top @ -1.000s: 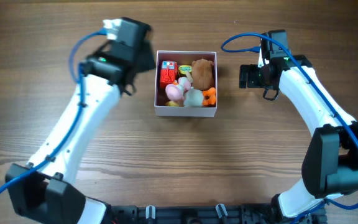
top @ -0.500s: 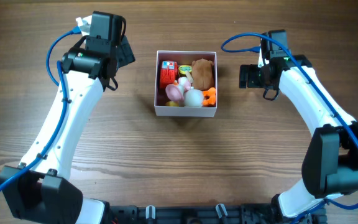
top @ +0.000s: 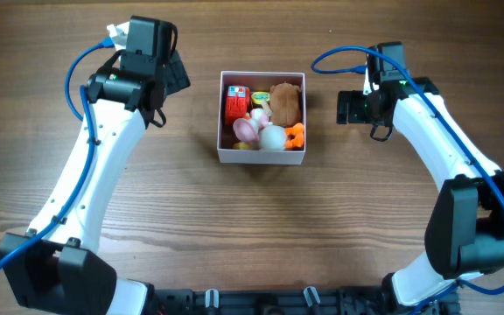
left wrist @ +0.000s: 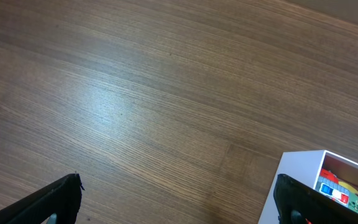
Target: Pack container
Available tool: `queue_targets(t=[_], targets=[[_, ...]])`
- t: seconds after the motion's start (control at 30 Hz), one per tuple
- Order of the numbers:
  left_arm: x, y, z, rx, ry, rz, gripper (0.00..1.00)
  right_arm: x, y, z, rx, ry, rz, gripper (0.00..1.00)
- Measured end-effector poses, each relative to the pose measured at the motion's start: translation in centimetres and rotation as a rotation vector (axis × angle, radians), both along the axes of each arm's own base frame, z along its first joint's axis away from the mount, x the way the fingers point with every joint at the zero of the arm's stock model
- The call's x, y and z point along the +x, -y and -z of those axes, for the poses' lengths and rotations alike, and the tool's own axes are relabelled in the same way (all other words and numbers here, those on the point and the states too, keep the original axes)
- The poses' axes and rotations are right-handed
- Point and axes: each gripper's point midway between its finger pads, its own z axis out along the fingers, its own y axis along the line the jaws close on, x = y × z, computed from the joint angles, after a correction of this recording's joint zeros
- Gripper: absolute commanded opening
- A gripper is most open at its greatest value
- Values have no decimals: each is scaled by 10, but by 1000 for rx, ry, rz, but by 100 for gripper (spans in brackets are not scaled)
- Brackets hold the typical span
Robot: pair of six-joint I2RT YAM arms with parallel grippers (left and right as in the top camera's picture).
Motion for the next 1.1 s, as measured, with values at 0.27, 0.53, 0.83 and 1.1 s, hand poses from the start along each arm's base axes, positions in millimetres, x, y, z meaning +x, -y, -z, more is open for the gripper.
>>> queue_targets(t=[0.27, 0.53, 0.83, 1.1], targets=[[0, 0, 0, 0, 0, 0, 100, 0, 0, -7, 2, 18, 0, 99], [0, 0, 0, 1, -2, 0, 100, -12, 1, -144, 41, 373, 0, 100], [0, 0, 0, 1, -2, 1, 100, -88, 9, -287, 85, 789, 0, 100], [0, -1, 0, 7, -3, 4, 100, -186, 20, -352, 79, 1045, -28, 100]])
